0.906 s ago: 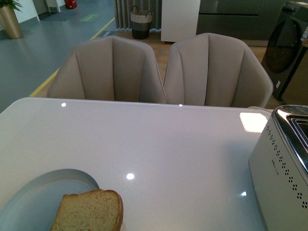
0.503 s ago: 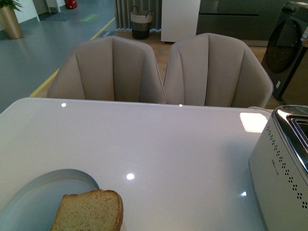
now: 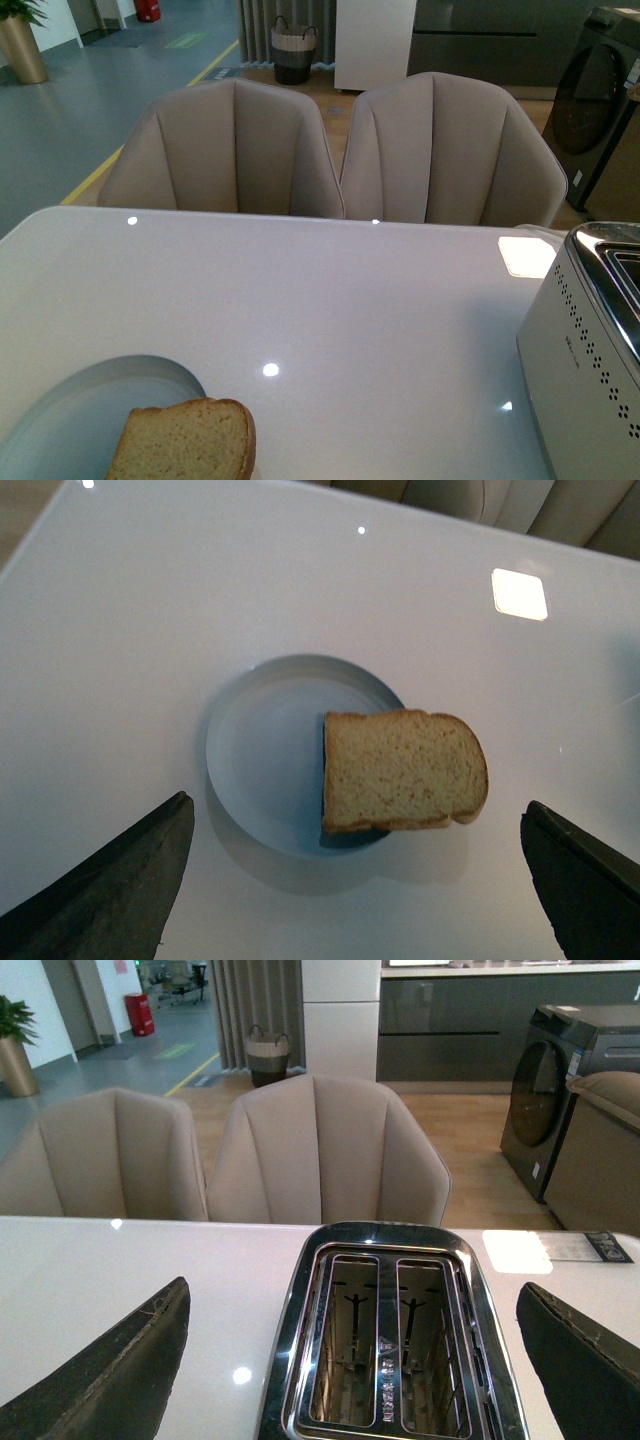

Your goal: Left arm holds plate, right arm toasts bread

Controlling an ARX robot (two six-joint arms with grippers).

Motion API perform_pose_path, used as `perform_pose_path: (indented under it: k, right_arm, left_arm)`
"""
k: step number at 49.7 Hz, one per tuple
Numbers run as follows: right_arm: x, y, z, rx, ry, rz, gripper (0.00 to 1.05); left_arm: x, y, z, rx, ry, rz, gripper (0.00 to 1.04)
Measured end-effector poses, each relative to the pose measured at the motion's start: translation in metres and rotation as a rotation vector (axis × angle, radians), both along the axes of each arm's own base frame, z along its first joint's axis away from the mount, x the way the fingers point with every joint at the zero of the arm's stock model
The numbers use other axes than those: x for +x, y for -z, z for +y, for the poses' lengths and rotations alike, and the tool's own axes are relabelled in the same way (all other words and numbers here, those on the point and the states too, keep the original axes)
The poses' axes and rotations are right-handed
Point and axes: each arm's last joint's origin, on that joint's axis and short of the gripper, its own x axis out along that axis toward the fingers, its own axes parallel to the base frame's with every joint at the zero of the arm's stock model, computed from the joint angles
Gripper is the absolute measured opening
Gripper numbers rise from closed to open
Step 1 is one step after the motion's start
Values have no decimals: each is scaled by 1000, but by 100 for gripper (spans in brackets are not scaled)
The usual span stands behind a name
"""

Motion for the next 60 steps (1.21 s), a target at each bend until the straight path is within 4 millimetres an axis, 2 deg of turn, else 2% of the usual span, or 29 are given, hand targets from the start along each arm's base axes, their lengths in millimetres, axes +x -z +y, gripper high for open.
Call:
perform_pose_path:
  k: [11, 15, 20, 25, 27, 32, 39, 46, 53, 60]
  right_arm:
    - [0, 0, 0, 0, 0, 0, 96]
    - [0, 0, 0, 0, 0, 0, 96]
    - [0, 0, 0, 0, 0, 0, 96]
    - [0, 0, 0, 0, 0, 0, 96]
    - [0, 0, 0, 0, 0, 0, 96]
    - [0, 0, 0, 0, 0, 0, 96]
    - [0, 0, 0, 0, 0, 0, 96]
    - [0, 0, 0, 0, 0, 0, 96]
    - [0, 0, 0, 0, 0, 0, 96]
    - [0, 0, 0, 0, 0, 0, 96]
  left_arm:
    - [2, -2, -1, -18, -2, 15, 98]
    - [12, -2, -1, -33, 18, 19, 98]
    - [42, -1, 9, -30, 17, 12, 98]
    - [87, 4, 27, -11, 1, 13, 98]
    - [95, 6, 31, -5, 0, 21, 98]
    - [127, 28, 44, 6, 11, 91, 98]
    - [150, 60, 52, 4, 51, 180, 98]
    - [167, 78, 62, -3, 72, 206, 98]
    - [174, 97, 70, 3, 65, 249, 98]
    - [176, 131, 75, -15, 82, 320, 98]
